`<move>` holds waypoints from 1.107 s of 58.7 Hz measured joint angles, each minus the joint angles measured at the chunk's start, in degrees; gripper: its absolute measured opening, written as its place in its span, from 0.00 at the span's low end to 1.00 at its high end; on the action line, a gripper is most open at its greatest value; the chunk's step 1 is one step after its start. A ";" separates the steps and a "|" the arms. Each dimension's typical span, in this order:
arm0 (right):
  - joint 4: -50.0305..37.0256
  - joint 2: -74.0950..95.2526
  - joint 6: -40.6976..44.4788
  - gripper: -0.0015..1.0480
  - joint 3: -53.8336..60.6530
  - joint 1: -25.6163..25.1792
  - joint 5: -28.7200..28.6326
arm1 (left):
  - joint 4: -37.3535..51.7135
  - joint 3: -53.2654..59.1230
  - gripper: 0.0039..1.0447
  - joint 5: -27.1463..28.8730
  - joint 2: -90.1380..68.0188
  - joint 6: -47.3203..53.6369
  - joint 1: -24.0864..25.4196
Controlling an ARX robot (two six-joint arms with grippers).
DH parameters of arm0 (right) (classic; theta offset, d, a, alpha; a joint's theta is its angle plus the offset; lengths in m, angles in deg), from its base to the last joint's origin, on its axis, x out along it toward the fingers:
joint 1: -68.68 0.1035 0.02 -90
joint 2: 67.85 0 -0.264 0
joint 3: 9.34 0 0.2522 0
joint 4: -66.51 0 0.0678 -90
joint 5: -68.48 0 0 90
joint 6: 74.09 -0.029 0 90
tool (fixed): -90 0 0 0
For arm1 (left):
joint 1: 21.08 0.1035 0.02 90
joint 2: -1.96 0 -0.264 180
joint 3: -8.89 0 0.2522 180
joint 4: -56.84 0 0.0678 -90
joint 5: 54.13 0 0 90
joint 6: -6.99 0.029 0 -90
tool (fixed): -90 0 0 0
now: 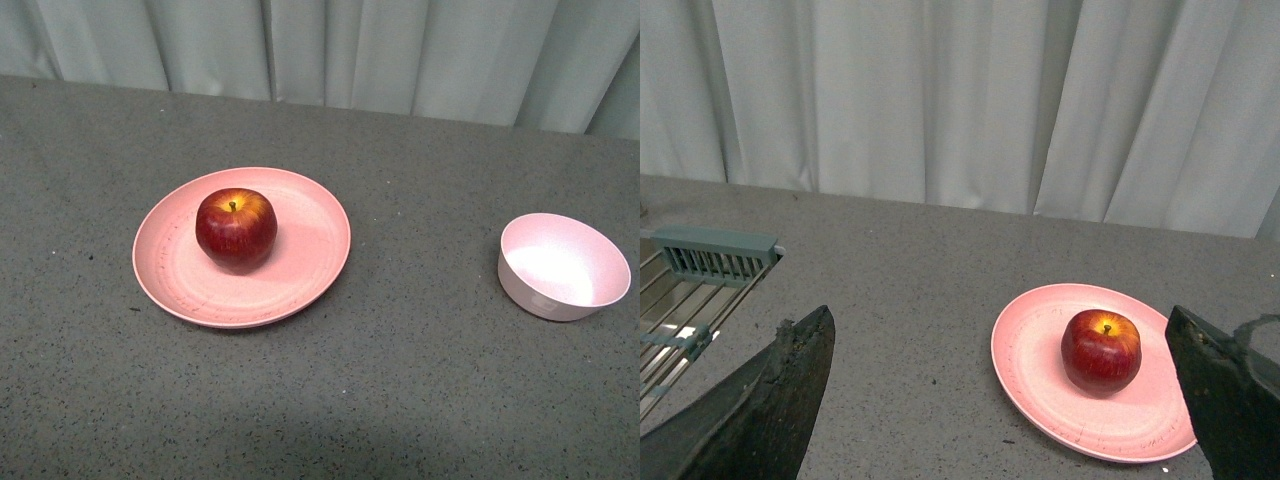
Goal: Move apple from plate to bowl
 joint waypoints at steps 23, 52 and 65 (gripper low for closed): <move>-6.19 49.75 7.45 0.91 -19.74 1.70 -9.84 | 0.00 0.00 0.94 0.00 0.00 0.00 0.00; 2.89 77.85 13.00 0.91 -34.64 5.66 -9.84 | 0.00 0.00 0.94 0.00 0.00 0.00 0.00; 6.08 83.32 13.51 0.91 -39.43 5.90 -9.62 | 0.00 0.00 0.94 0.00 0.00 0.00 0.00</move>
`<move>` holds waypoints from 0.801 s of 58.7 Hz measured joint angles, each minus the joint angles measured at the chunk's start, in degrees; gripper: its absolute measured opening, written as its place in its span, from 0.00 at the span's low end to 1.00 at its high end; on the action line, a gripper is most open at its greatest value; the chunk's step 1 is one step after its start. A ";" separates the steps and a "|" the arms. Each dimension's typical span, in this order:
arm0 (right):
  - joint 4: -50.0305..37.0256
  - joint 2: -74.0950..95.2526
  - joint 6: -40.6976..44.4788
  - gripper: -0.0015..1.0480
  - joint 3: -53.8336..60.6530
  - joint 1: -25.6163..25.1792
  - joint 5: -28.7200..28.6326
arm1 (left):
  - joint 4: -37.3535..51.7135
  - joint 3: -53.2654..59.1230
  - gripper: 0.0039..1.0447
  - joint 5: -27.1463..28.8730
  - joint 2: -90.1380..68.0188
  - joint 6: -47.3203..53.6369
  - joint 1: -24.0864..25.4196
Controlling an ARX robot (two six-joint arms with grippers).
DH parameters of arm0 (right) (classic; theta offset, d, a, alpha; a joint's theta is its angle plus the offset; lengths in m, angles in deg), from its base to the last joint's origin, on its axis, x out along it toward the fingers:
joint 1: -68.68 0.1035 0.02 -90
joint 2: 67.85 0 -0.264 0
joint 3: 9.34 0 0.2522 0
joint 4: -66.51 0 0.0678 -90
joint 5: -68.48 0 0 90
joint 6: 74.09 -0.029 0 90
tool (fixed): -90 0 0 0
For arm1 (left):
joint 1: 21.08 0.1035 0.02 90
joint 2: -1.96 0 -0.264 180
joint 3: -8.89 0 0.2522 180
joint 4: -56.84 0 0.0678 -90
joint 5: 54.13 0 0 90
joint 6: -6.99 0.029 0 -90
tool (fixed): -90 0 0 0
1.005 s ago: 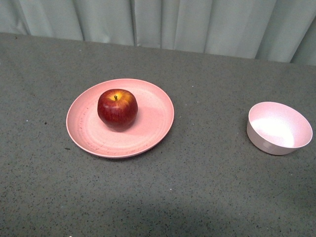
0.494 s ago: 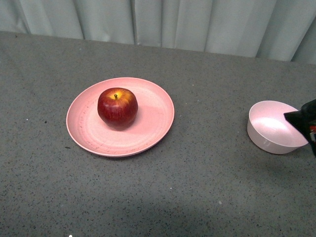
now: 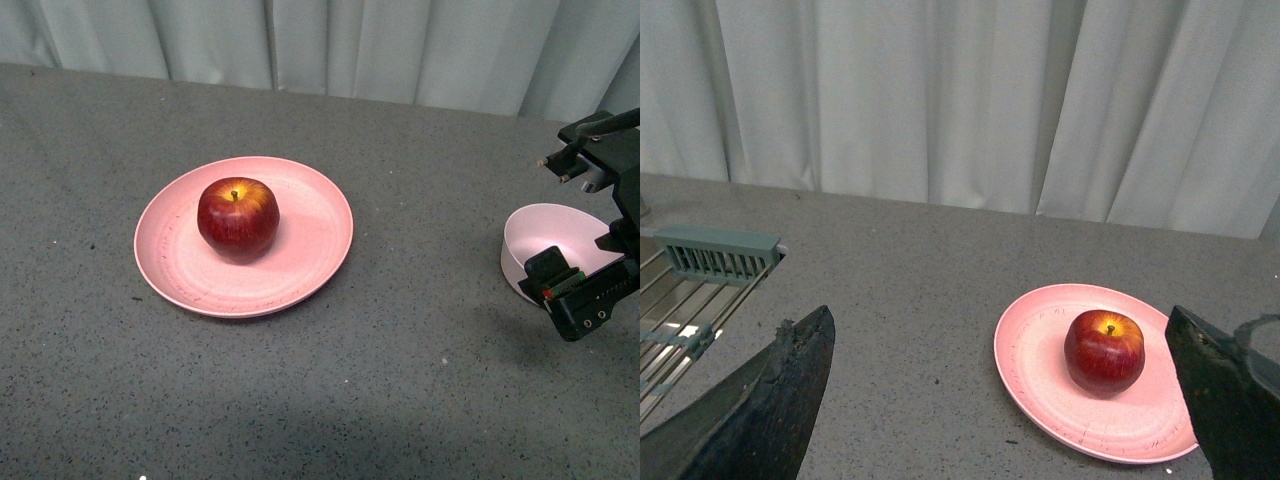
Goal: Move apple from plate to bowl
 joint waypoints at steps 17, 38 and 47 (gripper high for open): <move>4.02 4.26 2.34 0.48 -2.80 0.20 1.66 | 0.00 0.00 0.94 0.00 0.00 0.00 0.00; 5.16 5.57 4.24 0.01 -4.11 0.31 2.62 | 0.00 0.00 0.94 0.00 0.00 0.00 0.00; 5.66 5.44 4.57 0.01 -4.50 0.35 2.69 | 0.00 0.00 0.94 0.00 0.00 0.00 0.00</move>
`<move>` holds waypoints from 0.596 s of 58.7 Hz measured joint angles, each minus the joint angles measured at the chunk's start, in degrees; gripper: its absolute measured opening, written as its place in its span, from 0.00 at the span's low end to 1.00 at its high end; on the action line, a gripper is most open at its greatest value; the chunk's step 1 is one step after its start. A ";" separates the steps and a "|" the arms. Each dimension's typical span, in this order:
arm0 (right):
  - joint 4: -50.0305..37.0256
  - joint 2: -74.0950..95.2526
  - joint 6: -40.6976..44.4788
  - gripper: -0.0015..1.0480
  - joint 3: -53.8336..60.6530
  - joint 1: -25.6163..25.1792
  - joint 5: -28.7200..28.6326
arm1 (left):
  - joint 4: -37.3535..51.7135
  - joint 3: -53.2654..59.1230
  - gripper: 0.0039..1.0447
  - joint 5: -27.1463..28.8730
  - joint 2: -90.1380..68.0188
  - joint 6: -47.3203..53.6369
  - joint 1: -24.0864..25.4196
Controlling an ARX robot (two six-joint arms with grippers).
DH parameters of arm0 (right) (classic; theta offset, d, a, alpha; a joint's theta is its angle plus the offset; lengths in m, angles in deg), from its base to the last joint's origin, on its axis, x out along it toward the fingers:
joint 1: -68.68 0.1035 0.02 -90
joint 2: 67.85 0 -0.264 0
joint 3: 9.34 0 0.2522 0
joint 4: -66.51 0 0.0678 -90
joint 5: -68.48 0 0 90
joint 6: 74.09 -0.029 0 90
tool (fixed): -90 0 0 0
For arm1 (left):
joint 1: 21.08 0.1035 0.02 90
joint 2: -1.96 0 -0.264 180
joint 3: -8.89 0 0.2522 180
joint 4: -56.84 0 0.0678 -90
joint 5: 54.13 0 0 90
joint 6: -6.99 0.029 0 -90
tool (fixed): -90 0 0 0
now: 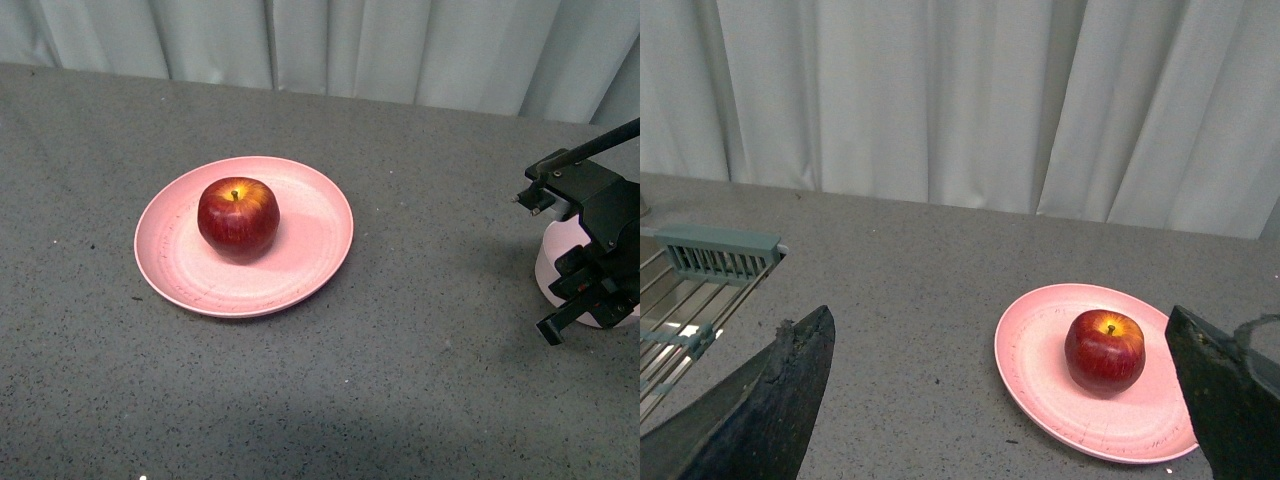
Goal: Move apple from plate to bowl
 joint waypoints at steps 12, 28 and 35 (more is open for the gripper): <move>0.31 -4.31 -0.66 0.01 -0.57 2.97 -5.42 | 0.00 0.00 0.94 0.00 0.00 0.00 0.00; 0.76 -3.96 -2.73 0.01 -3.96 9.73 -8.15 | 0.00 0.00 0.94 0.02 0.00 0.00 0.00; 0.59 -2.21 -4.37 0.01 -5.31 11.91 -8.57 | 0.00 0.00 0.94 0.00 0.00 0.00 0.00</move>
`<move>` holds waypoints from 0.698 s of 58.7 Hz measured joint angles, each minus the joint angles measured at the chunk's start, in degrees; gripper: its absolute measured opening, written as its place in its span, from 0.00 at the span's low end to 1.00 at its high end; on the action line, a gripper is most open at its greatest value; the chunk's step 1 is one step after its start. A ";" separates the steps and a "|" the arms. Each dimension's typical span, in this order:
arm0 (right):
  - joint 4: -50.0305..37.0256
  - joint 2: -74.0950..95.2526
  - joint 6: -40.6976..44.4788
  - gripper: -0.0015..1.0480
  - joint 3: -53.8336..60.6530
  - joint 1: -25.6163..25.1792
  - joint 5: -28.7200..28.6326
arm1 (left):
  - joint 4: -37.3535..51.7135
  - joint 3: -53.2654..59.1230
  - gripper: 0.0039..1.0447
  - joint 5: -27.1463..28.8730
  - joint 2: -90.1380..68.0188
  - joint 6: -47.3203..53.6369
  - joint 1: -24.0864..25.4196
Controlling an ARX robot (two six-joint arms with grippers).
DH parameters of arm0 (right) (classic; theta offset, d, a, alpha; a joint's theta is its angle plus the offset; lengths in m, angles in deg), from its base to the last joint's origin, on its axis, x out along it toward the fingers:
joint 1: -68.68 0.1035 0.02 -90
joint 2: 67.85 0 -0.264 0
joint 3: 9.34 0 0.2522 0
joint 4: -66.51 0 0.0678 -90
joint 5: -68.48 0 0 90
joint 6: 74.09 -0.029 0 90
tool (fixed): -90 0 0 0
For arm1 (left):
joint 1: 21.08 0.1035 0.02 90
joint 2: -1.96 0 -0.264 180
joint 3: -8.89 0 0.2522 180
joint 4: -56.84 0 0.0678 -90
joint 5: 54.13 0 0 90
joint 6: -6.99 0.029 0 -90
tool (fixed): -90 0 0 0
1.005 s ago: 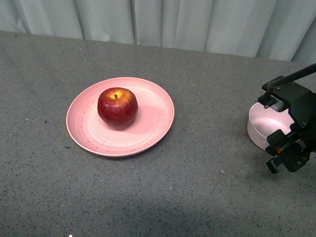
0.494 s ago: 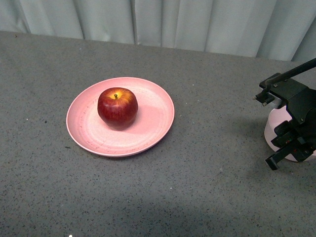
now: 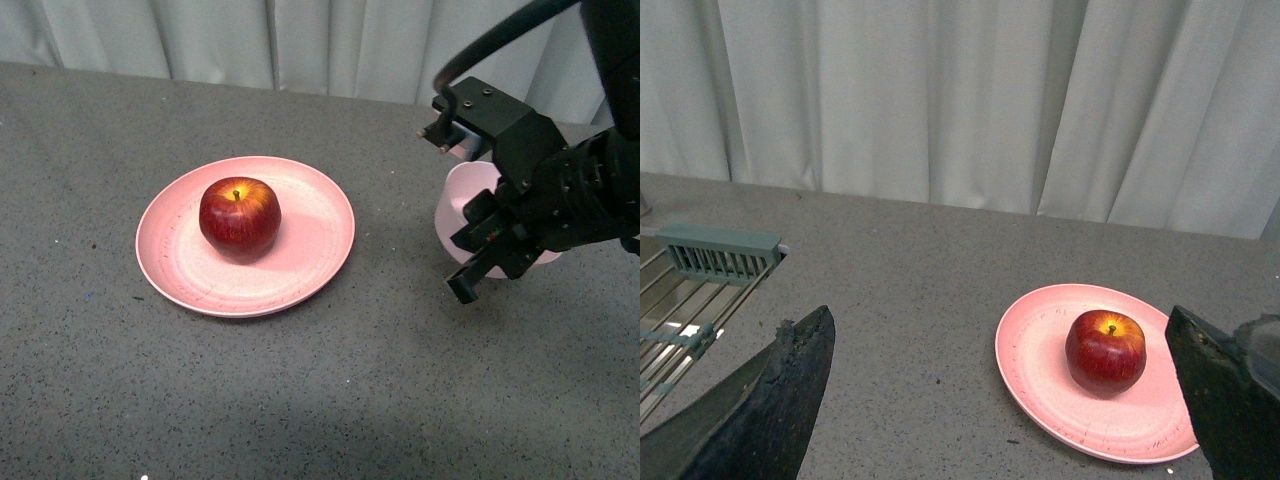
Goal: Move apple from plate to bowl
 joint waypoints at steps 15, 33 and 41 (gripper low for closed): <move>-0.39 4.61 -2.21 0.01 -3.13 2.82 -0.81 | 0.00 0.00 0.94 0.00 0.00 0.00 0.00; -2.08 7.82 -4.37 0.01 -4.94 3.48 -0.61 | 0.00 0.00 0.94 0.00 0.00 0.00 0.00; -2.86 8.35 -4.72 0.02 -5.03 3.48 -0.81 | 0.00 0.00 0.94 0.00 0.00 0.00 0.00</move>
